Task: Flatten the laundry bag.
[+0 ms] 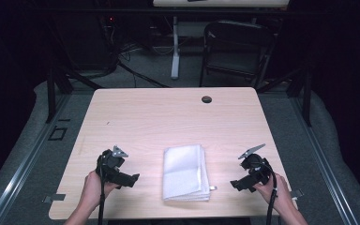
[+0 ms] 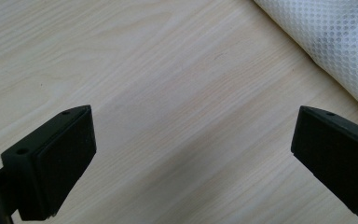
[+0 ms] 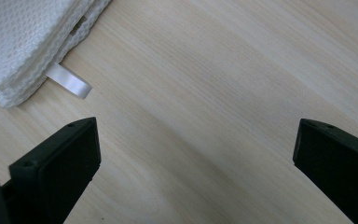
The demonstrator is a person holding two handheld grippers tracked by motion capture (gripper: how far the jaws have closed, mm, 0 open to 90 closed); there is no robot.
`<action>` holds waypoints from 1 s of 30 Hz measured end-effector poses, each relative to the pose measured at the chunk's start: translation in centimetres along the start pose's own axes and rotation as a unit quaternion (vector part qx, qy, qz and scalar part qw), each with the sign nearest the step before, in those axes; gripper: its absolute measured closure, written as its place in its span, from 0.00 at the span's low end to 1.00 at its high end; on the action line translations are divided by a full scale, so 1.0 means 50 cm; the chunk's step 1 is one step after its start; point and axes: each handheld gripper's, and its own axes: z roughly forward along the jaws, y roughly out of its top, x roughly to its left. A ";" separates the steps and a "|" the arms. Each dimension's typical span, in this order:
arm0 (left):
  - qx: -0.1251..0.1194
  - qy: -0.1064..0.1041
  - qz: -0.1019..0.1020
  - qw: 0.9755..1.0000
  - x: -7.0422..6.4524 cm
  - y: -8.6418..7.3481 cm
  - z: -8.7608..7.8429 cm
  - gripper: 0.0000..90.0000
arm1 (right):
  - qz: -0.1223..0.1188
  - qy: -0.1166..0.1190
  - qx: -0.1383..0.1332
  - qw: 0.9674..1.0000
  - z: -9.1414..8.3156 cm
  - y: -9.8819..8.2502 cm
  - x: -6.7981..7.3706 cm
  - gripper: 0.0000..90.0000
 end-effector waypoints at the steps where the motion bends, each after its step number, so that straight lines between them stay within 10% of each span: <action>1: -0.003 -0.003 -0.001 1.000 -0.005 0.001 0.001 0.00 | 0.000 -0.001 -0.001 1.000 0.000 0.000 0.001 0.01; 30: -0.007 -0.039 0.084 0.996 -0.127 0.046 0.008 0.00 | 0.001 0.020 -0.003 1.000 -0.001 0.006 0.014 0.02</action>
